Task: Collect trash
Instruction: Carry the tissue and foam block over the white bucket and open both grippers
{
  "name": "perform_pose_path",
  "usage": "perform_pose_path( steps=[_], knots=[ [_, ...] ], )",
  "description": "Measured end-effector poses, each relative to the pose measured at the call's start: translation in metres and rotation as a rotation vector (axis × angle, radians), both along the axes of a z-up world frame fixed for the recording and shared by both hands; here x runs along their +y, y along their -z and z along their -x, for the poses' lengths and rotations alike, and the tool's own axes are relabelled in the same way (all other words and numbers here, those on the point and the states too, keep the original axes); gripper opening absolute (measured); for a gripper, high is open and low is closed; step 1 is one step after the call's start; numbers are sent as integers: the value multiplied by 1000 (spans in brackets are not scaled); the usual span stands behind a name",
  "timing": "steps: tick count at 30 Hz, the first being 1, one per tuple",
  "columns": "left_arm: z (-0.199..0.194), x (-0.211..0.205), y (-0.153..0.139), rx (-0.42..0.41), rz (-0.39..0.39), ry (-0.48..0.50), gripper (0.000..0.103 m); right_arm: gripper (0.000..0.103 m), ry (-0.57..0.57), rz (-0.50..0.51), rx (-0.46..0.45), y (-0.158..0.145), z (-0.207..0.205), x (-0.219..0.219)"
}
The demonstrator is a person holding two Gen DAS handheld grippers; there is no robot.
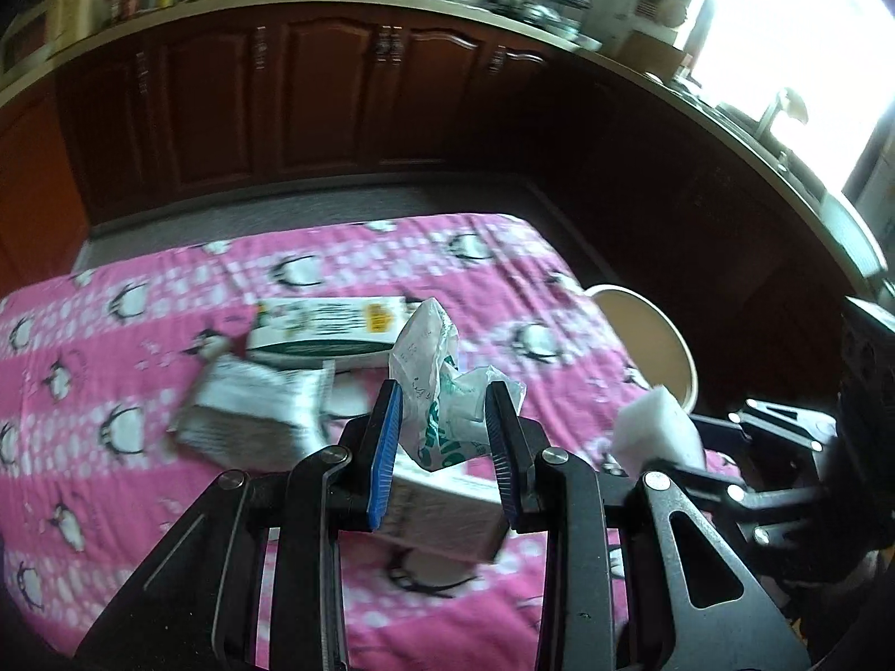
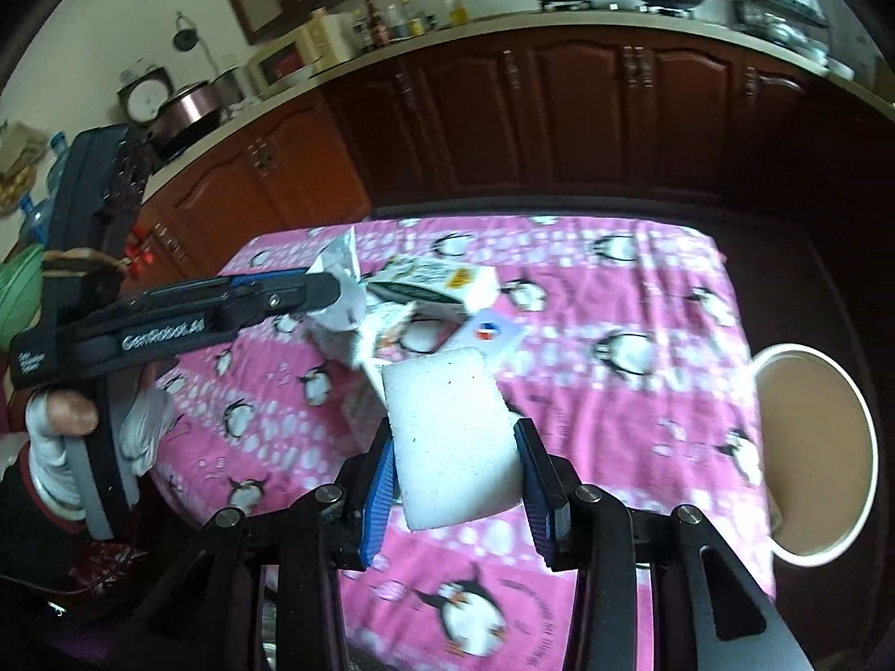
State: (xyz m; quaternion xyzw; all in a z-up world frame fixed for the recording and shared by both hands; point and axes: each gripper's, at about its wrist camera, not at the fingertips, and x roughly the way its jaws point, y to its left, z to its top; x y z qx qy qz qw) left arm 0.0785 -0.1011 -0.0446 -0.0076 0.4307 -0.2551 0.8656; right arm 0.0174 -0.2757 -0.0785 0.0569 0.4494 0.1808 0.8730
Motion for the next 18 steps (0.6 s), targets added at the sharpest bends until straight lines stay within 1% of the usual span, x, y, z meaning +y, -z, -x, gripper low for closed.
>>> perform_pose_path(
  steps=[7,18],
  knots=[
    [5,-42,-1,-9,-15,68,28,39,81,11,0,-1,4,-38],
    [4,-84,1,-7,-35,129,28,39,141,22,4,1,9,-64]
  ],
)
